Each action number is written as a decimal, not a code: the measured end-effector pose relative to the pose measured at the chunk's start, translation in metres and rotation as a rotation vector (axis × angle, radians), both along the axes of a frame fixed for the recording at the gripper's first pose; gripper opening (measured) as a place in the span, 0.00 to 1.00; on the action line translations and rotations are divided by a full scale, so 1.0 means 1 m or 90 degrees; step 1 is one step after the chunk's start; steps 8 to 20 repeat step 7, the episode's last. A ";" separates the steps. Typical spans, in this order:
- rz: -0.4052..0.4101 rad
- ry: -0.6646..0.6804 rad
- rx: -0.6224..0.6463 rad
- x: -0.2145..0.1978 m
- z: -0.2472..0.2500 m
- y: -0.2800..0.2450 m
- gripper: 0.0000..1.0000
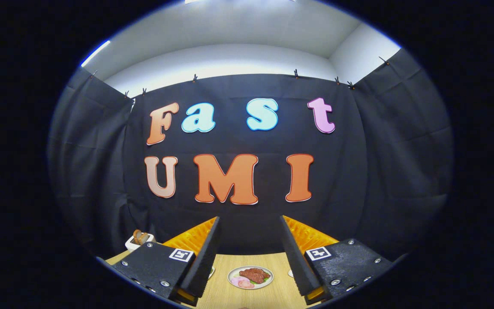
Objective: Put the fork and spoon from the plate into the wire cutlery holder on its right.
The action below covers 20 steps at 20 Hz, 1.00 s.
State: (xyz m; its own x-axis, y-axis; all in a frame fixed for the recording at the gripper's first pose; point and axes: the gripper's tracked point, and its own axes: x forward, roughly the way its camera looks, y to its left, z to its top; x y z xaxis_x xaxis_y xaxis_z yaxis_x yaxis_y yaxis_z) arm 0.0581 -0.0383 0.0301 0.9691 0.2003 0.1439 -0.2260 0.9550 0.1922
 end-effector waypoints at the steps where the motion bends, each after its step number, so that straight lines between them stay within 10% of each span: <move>1: -0.004 -0.008 0.003 0.001 0.004 0.000 0.82; 20: -0.009 -0.013 0.007 0.002 0.012 0.008 0.86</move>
